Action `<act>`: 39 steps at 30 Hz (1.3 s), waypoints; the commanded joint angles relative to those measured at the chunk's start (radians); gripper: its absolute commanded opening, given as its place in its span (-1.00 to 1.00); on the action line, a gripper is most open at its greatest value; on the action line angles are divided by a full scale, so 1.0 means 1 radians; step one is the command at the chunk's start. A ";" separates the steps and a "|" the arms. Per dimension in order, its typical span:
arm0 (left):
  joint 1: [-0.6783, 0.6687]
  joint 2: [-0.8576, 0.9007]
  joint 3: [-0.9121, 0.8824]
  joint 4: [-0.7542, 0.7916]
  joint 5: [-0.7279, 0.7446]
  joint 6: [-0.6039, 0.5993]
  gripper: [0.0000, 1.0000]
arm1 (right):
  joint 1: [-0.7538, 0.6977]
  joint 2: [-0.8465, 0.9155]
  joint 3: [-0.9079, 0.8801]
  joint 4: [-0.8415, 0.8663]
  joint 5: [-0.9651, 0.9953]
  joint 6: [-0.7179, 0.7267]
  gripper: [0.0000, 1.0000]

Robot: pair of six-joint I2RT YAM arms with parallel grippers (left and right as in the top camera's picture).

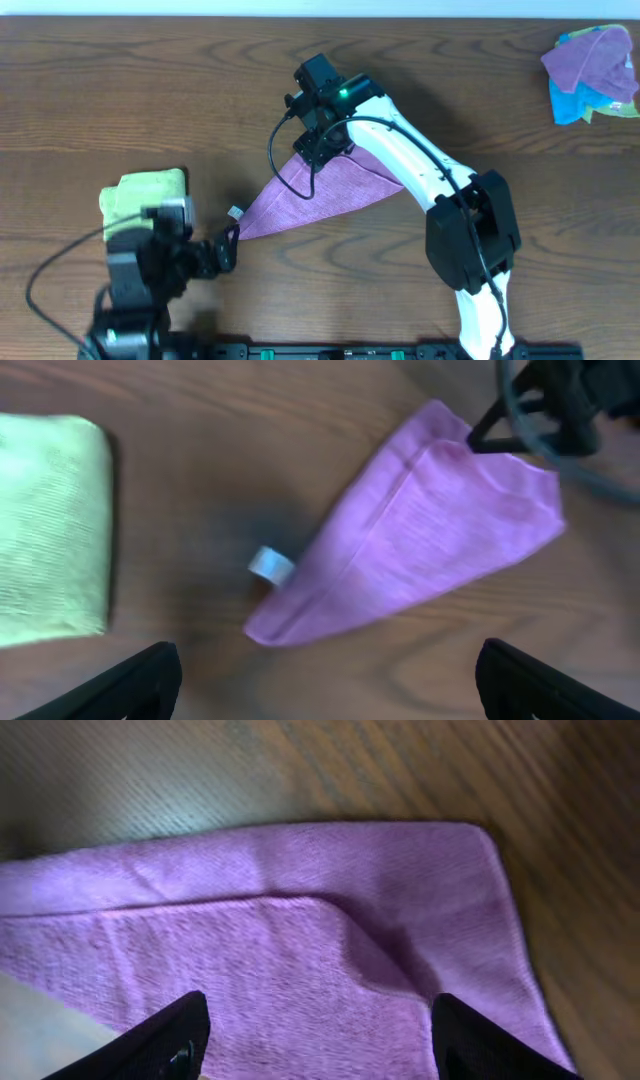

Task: Fold the cloth
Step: 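Grasp the purple cloth's left corner with the left gripper, then pull the right gripper rightward and down to spread the purple cloth flat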

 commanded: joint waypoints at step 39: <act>-0.004 0.650 0.323 -0.278 0.218 -0.262 0.91 | -0.037 0.135 -0.002 0.032 -0.089 -0.225 0.18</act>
